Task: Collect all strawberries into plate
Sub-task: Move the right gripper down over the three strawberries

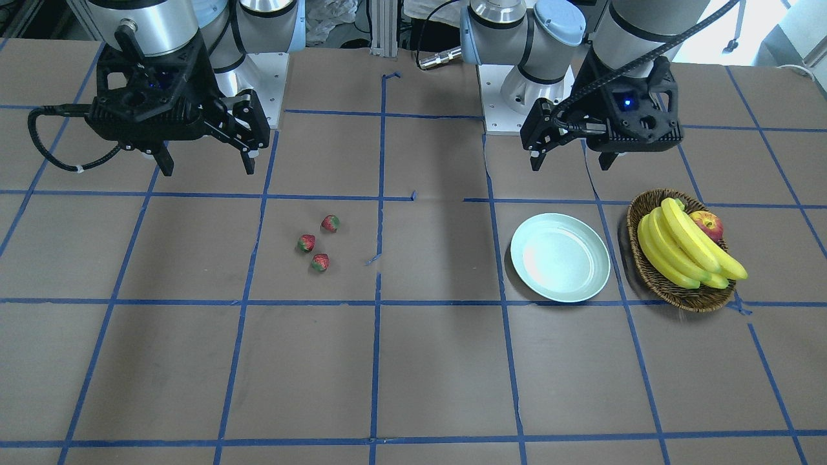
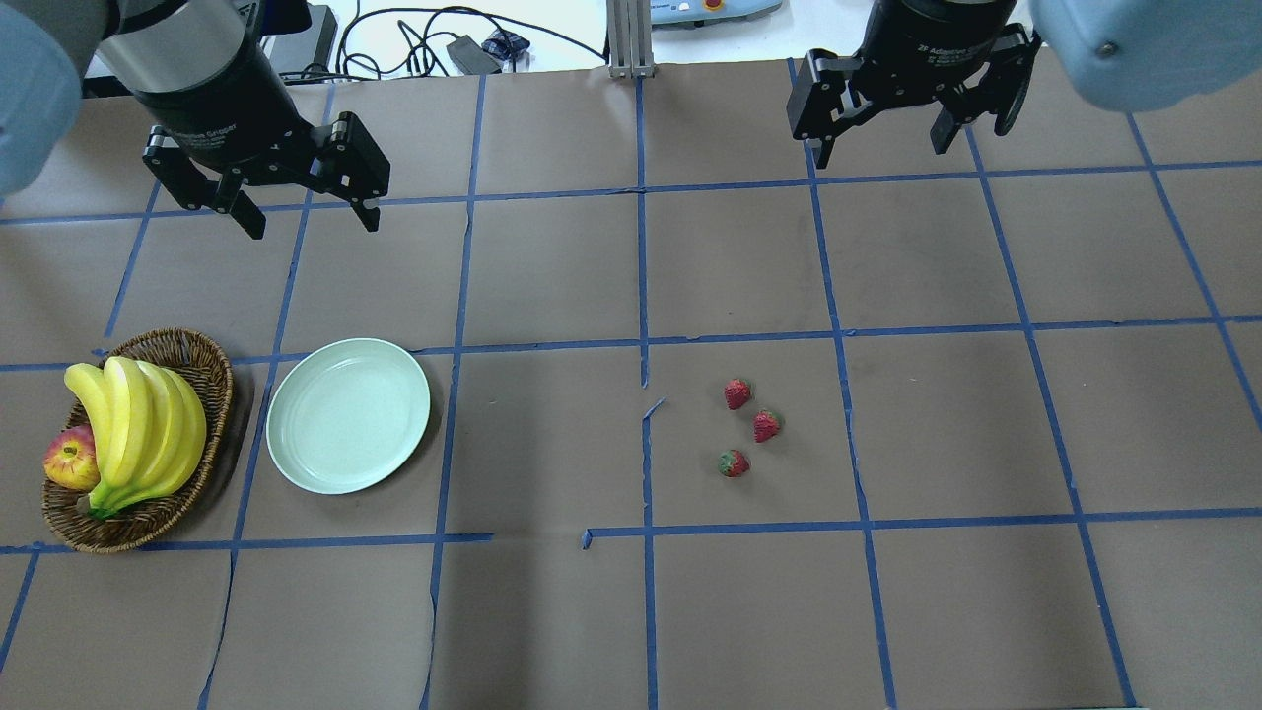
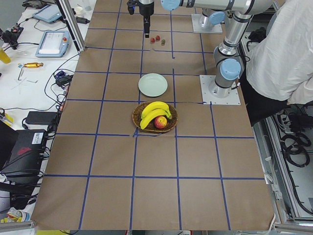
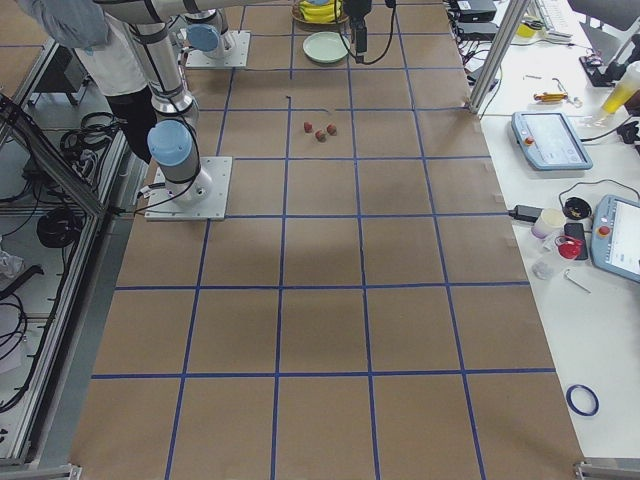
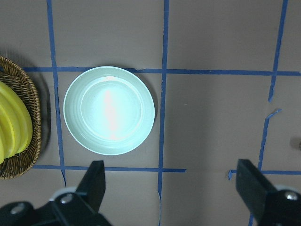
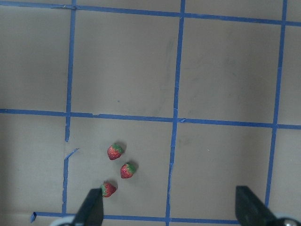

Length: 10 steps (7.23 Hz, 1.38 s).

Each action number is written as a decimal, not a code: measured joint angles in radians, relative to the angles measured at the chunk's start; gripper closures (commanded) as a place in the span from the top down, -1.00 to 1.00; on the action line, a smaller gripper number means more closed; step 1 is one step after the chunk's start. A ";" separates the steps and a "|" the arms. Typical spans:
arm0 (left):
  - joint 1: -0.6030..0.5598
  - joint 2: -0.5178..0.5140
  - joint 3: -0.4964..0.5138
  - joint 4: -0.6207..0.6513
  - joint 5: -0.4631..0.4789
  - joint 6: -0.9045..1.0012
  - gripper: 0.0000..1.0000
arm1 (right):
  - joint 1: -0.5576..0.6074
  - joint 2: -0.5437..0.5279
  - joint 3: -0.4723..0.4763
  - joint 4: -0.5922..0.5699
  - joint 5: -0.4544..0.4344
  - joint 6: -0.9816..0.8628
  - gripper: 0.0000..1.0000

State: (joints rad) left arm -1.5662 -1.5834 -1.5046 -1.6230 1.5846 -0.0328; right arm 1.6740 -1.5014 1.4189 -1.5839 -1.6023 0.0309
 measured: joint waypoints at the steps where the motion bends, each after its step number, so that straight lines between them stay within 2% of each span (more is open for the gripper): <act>1: 0.000 0.001 -0.001 0.000 0.000 0.001 1.00 | 0.002 0.004 0.005 -0.001 0.007 0.008 1.00; 2: 0.000 0.000 -0.002 0.000 0.001 0.002 1.00 | 0.006 0.011 0.031 -0.011 0.013 0.017 1.00; 3: 0.000 -0.004 -0.002 0.000 0.001 0.003 1.00 | 0.014 0.026 0.098 -0.056 0.016 0.021 1.00; 6: 0.000 -0.011 -0.004 0.000 0.003 0.004 1.00 | 0.080 0.150 0.377 -0.412 0.022 0.033 1.00; 7: 0.000 -0.013 -0.006 0.000 0.003 0.004 1.00 | 0.096 0.210 0.420 -0.482 0.041 0.029 0.99; 9: 0.000 -0.017 -0.012 0.000 0.004 0.004 1.00 | 0.111 0.282 0.443 -0.536 0.087 0.028 0.93; 10: 0.000 -0.018 -0.013 0.000 0.004 0.004 1.00 | 0.112 0.311 0.445 -0.558 0.087 0.028 0.83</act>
State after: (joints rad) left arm -1.5662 -1.6010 -1.5179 -1.6230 1.5890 -0.0291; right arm 1.7864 -1.1901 1.8643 -2.1421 -1.5157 0.0588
